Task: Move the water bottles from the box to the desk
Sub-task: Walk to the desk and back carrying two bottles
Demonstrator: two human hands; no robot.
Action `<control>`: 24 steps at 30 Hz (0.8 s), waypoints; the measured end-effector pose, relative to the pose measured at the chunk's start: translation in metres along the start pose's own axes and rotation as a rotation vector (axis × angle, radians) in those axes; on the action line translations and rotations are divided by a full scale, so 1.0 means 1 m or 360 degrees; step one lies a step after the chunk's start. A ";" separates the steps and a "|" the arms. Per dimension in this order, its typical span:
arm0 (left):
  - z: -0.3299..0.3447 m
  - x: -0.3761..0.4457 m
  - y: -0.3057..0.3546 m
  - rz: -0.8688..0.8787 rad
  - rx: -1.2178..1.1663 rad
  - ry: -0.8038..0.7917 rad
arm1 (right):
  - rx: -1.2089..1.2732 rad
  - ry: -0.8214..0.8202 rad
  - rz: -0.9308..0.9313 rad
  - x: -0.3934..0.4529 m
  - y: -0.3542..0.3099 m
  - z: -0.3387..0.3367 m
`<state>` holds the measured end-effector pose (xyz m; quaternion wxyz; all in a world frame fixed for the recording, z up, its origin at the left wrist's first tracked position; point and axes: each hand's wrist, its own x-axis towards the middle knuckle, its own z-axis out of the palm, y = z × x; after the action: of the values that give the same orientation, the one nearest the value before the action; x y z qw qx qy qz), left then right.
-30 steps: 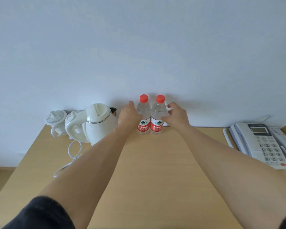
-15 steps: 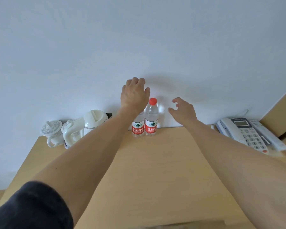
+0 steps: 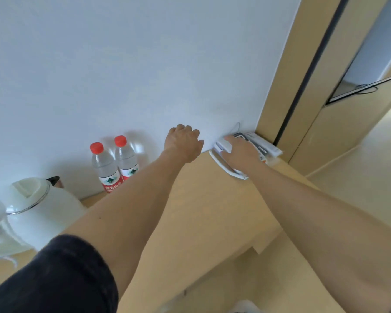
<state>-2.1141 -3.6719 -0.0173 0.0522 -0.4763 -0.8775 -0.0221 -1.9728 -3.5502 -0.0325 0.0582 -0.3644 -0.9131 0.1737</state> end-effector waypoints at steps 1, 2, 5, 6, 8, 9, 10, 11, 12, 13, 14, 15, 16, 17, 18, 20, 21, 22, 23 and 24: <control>0.003 0.004 0.016 0.0045 -0.0003 -0.0045 | -0.0035 -0.0009 0.0050 -0.007 0.015 -0.006; 0.006 0.008 0.033 0.0087 -0.0011 -0.0090 | -0.0071 -0.0010 0.0106 -0.013 0.032 -0.011; 0.011 0.016 0.088 0.0162 -0.0047 -0.0221 | -0.0101 -0.0020 0.0272 -0.035 0.085 -0.027; 0.013 0.018 0.108 0.0187 -0.0065 -0.0255 | -0.0090 -0.0017 0.0329 -0.044 0.105 -0.032; 0.018 0.022 0.154 0.0271 -0.0080 -0.0279 | -0.0074 -0.0012 0.0445 -0.067 0.146 -0.044; 0.020 0.022 0.174 0.0316 -0.0076 -0.0276 | -0.0068 -0.0010 0.0495 -0.078 0.164 -0.049; 0.022 0.022 0.201 0.0375 -0.0076 -0.0280 | -0.0056 -0.0012 0.0561 -0.091 0.187 -0.055; 0.024 0.020 0.227 0.0432 -0.0080 -0.0290 | -0.0049 -0.0022 0.0621 -0.105 0.208 -0.061; 0.026 0.018 0.255 0.0499 -0.0079 -0.0308 | -0.0040 -0.0023 0.0682 -0.118 0.230 -0.067; 0.027 0.015 0.285 0.0568 -0.0086 -0.0333 | -0.0031 -0.0027 0.0740 -0.132 0.253 -0.072; 0.029 0.012 0.309 0.0627 -0.0098 -0.0355 | -0.0005 -0.0020 0.0791 -0.144 0.272 -0.077; 0.029 0.008 0.339 0.0693 -0.0098 -0.0380 | 0.0036 0.0008 0.0859 -0.158 0.294 -0.083; 0.031 0.005 0.368 0.0759 -0.0093 -0.0396 | 0.0078 0.0045 0.0930 -0.171 0.314 -0.088; 0.033 0.000 0.398 0.0827 -0.0081 -0.0406 | 0.0100 0.0090 0.0998 -0.186 0.333 -0.094; 0.035 -0.005 0.426 0.0886 -0.0068 -0.0415 | 0.0112 0.0118 0.1058 -0.199 0.353 -0.100; 0.039 -0.013 0.475 0.0994 -0.0051 -0.0421 | 0.0126 0.0146 0.1158 -0.223 0.388 -0.108; 0.042 -0.016 0.499 0.1051 -0.0047 -0.0421 | 0.0120 0.0153 0.1204 -0.236 0.405 -0.112; 0.044 -0.020 0.522 0.1108 -0.0045 -0.0433 | 0.0112 0.0162 0.1255 -0.250 0.422 -0.117; 0.045 -0.024 0.545 0.1165 -0.0039 -0.0444 | 0.0095 0.0169 0.1301 -0.263 0.438 -0.122; 0.046 -0.027 0.562 0.1207 -0.0032 -0.0462 | 0.0094 0.0171 0.1350 -0.274 0.450 -0.125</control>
<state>-1.6317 -3.3842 -0.0726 -0.0723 -0.7647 -0.6377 0.0577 -1.4540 -3.3998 -0.0721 0.0395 -0.7143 -0.6727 0.1890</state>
